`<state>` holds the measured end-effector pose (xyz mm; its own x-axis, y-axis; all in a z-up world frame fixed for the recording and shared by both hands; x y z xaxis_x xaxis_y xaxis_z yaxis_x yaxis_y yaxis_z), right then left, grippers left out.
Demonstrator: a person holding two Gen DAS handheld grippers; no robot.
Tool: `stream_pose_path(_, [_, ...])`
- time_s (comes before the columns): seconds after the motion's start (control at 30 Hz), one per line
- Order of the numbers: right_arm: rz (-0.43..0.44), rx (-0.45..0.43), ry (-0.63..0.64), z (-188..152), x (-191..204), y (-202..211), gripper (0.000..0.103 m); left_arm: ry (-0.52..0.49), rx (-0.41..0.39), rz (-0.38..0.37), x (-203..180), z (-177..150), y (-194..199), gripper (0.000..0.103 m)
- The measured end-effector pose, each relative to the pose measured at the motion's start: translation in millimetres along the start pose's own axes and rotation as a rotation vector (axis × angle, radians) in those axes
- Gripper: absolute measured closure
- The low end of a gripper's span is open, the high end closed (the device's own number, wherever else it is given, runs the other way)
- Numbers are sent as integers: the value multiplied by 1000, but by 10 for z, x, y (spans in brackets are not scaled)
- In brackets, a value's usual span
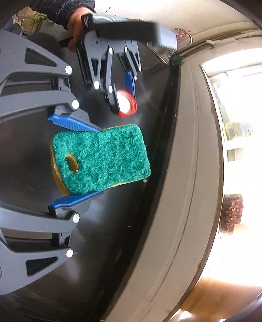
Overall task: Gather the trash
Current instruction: 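Grasp the green-yellow sponge with the right tool while the left tool grasps the red cap, then carry the red cap in the left tool while the right tool carries the sponge to the bin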
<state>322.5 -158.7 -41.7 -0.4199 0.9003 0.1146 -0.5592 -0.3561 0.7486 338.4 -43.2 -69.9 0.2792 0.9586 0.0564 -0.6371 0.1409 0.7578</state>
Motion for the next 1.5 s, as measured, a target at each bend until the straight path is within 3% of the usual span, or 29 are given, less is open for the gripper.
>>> stream_pose_path(0.23, [3,12,-6,-829,599,440,48,16,1,12,-280,-897,973,54])
stream_pose_path(0.4, [19,0,-17,-1157,874,605,48,16,3,20,-347,-1528,1309,54])
stream_pose_path(0.47, [21,-3,-17,-1275,939,670,48,30,2,19,-335,-1623,1387,54])
stream_pose_path(0.67, [35,-16,7,-1313,1189,737,48,60,-24,44,-134,-1742,1604,54])
stream_pose_path(0.83, [88,-24,77,-1156,1679,615,48,114,-50,102,271,-1953,1898,54])
stream_pose_path(1.0, [212,-10,192,-973,2599,308,48,208,-51,218,902,-2394,2284,54])
stream_pose_path(1.17, [364,27,323,-1013,3720,-3,48,359,-25,384,1688,-3158,2799,54])
stream_pose_path(1.3, [486,81,422,-1234,4627,-235,48,486,14,504,2175,-3897,3200,54])
stream_pose_path(1.5, [605,199,540,-1797,5713,-584,48,656,80,581,2563,-4932,3512,54])
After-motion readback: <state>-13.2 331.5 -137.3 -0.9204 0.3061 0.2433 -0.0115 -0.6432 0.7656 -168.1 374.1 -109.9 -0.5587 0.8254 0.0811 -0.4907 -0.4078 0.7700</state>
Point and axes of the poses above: each gripper's, at about its wrist camera, not at the fingertips, and y roughly against the way its jaws point, x to its left, z to its top, the point moved 7 cm from there along -y, roughly the way its jaws point, and after that the axes turned 4 degrees about z, right-handed, at the moved point
